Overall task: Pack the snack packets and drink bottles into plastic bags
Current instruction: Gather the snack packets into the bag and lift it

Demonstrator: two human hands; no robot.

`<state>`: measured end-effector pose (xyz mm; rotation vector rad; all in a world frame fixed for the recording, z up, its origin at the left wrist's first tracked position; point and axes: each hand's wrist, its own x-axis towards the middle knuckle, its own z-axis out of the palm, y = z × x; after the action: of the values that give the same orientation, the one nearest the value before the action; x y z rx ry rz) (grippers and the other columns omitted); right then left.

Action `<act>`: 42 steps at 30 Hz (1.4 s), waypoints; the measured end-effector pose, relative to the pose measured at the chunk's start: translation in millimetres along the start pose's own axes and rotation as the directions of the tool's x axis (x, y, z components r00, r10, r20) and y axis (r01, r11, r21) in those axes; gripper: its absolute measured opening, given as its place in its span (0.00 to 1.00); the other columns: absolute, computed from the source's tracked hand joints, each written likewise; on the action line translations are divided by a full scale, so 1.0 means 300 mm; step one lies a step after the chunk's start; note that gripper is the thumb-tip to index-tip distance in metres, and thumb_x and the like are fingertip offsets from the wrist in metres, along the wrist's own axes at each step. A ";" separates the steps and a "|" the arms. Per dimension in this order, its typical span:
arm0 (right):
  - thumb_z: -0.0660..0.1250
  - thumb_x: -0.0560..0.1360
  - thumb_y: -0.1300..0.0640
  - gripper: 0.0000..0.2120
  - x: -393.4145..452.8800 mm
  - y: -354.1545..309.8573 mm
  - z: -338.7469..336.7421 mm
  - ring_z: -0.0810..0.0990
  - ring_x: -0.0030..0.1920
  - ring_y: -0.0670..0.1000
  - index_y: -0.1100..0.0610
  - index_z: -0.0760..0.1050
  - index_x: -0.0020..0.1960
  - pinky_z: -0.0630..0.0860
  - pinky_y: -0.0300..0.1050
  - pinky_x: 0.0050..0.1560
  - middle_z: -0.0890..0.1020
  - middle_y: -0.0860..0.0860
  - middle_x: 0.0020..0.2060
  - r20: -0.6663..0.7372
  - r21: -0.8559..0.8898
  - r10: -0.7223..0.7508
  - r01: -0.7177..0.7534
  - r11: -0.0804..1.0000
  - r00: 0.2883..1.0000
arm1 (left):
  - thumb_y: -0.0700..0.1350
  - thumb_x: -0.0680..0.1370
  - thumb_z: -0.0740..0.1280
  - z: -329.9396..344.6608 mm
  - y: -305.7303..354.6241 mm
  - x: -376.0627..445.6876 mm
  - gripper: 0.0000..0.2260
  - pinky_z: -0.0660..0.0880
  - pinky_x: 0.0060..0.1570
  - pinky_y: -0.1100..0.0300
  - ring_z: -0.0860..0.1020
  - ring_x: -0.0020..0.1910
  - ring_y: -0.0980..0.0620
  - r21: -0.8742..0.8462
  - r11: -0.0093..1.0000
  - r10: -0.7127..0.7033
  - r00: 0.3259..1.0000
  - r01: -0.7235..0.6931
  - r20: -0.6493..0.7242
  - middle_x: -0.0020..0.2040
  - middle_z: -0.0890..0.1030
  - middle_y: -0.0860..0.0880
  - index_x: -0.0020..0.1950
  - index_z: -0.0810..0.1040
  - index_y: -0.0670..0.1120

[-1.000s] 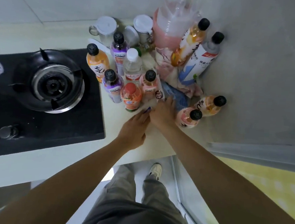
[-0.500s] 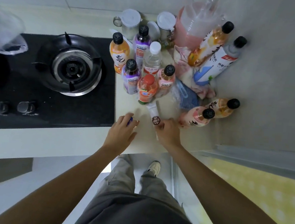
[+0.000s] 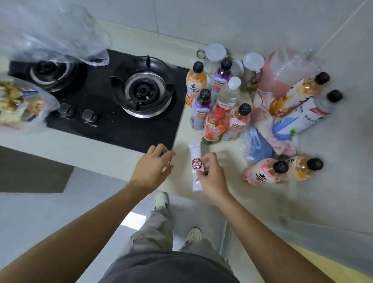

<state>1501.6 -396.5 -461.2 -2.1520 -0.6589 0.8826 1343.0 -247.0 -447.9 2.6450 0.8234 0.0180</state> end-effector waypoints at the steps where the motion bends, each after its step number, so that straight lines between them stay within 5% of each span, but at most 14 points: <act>1: 0.68 0.76 0.64 0.17 -0.002 -0.040 0.020 0.80 0.43 0.50 0.47 0.67 0.55 0.72 0.44 0.42 0.81 0.47 0.48 0.034 0.001 -0.024 0.024 1.000 0.999 | 0.48 0.79 0.70 -0.034 -0.025 -0.039 0.14 0.77 0.41 0.54 0.72 0.51 0.47 0.007 0.999 -0.045 0.999 0.046 -0.029 0.56 0.74 0.51 0.65 0.78 0.50; 7: 0.67 0.76 0.66 0.14 -0.019 -0.326 0.199 0.79 0.38 0.41 0.51 0.69 0.54 0.73 0.38 0.38 0.81 0.45 0.40 0.255 0.031 -0.210 0.209 0.977 0.944 | 0.51 0.81 0.68 -0.243 -0.218 -0.291 0.14 0.74 0.40 0.59 0.73 0.51 0.49 0.006 0.952 -0.300 0.938 0.305 -0.174 0.57 0.76 0.51 0.67 0.77 0.51; 16: 0.68 0.77 0.64 0.11 -0.013 -0.766 0.653 0.80 0.40 0.46 0.52 0.72 0.55 0.71 0.33 0.37 0.81 0.48 0.43 0.429 0.007 -0.330 0.362 0.932 0.841 | 0.53 0.82 0.67 -0.436 -0.674 -0.594 0.16 0.76 0.45 0.59 0.74 0.55 0.51 -0.142 0.845 -0.533 0.791 0.516 -0.300 0.60 0.76 0.53 0.69 0.76 0.53; 22: 0.68 0.77 0.65 0.10 0.034 -1.010 0.988 0.81 0.43 0.48 0.54 0.73 0.54 0.75 0.40 0.41 0.81 0.48 0.43 0.415 -0.014 -0.290 0.325 0.946 0.863 | 0.51 0.81 0.67 -0.553 -1.040 -0.681 0.16 0.70 0.44 0.60 0.72 0.54 0.51 -0.172 0.836 -0.548 0.784 0.521 -0.290 0.58 0.75 0.54 0.69 0.76 0.52; 36: 0.67 0.77 0.65 0.13 0.401 -1.377 1.406 0.83 0.50 0.54 0.51 0.71 0.55 0.81 0.54 0.50 0.82 0.50 0.48 0.327 -0.131 -0.197 0.251 0.959 0.924 | 0.45 0.80 0.66 -0.804 -1.613 -0.358 0.15 0.77 0.46 0.48 0.72 0.56 0.46 -0.152 0.865 -0.500 0.847 0.478 -0.181 0.60 0.74 0.49 0.67 0.76 0.49; 42: 0.65 0.76 0.59 0.15 0.530 -1.412 1.527 0.83 0.45 0.51 0.40 0.66 0.51 0.83 0.60 0.48 0.81 0.44 0.48 0.344 -0.231 -0.166 0.254 0.939 0.924 | 0.47 0.81 0.64 -0.873 -1.779 -0.188 0.14 0.75 0.45 0.51 0.72 0.57 0.44 -0.135 0.877 -0.478 0.862 0.460 -0.166 0.60 0.74 0.47 0.67 0.76 0.48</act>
<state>1182.3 162.1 -435.7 -2.1352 -1.2174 1.0837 973.7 217.9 -385.5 2.3127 1.4804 0.1854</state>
